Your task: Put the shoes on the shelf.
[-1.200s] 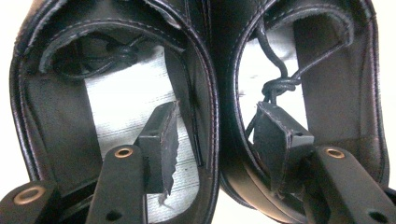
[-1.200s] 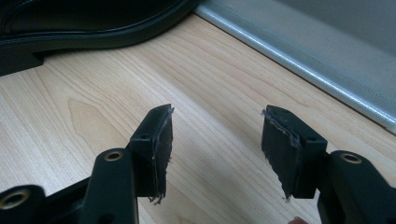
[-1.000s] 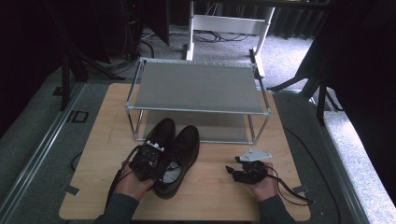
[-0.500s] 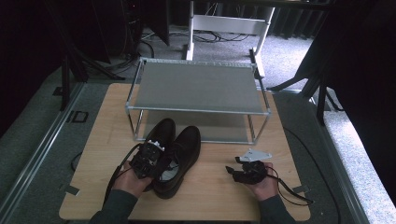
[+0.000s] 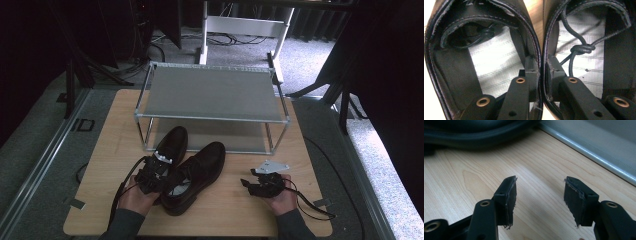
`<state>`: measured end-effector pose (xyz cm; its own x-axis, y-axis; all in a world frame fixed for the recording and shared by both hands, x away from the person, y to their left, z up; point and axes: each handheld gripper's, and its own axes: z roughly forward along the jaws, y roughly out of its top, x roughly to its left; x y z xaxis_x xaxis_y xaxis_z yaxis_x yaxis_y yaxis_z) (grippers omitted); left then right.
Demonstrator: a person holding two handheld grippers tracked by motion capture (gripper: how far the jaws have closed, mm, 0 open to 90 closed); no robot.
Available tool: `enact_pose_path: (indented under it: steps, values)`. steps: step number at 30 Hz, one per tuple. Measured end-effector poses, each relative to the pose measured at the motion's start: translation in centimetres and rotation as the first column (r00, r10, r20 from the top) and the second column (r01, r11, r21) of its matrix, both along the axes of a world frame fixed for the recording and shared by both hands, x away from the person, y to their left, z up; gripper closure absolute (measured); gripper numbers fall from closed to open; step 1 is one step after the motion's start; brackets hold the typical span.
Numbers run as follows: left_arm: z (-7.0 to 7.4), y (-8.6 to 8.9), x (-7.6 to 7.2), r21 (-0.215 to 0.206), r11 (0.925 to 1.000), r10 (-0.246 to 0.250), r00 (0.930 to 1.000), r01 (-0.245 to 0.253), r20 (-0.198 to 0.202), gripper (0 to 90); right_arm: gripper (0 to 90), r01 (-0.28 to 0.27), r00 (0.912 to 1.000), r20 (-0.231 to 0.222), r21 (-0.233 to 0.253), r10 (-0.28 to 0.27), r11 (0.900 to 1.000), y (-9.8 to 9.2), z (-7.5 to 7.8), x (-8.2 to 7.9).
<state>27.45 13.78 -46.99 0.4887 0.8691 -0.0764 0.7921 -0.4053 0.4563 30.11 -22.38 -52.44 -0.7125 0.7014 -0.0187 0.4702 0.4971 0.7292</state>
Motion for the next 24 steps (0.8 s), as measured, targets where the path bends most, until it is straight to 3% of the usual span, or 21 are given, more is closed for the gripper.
enact_pose_path:
  steps: [4, 11, 19, 24]
  values:
    - [1.0, 0.3, 0.1, -0.013, 0.9996, 0.026, 0.9987, -0.025, 0.044, 82.8, 44.1, -0.017, 0.9995, -0.026, 0.048, 0.018, 0.999, 0.5, -0.1, -0.1]
    - [1.8, 0.2, 0.2, 0.023, 0.9971, 0.069, 0.99, -0.072, 0.123, 82.9, 44.9, -0.088, 0.9961, -0.005, 0.043, 0.088, 0.995, 3.0, 0.3, -0.5]
    - [2.8, 0.1, 0.0, -0.046, 0.9955, 0.089, 0.9794, -0.082, 0.181, 83.1, 45.4, -0.159, 0.9867, -0.018, 0.107, 0.162, 0.982, 5.5, 0.9, -0.9]
    - [3.0, 0.0, 0.4, -0.069, 0.993, 0.108, 0.9728, -0.096, 0.205, 83.1, 45.4, -0.186, 0.9819, -0.013, 0.112, 0.189, 0.976, 6.8, 1.0, -1.1]
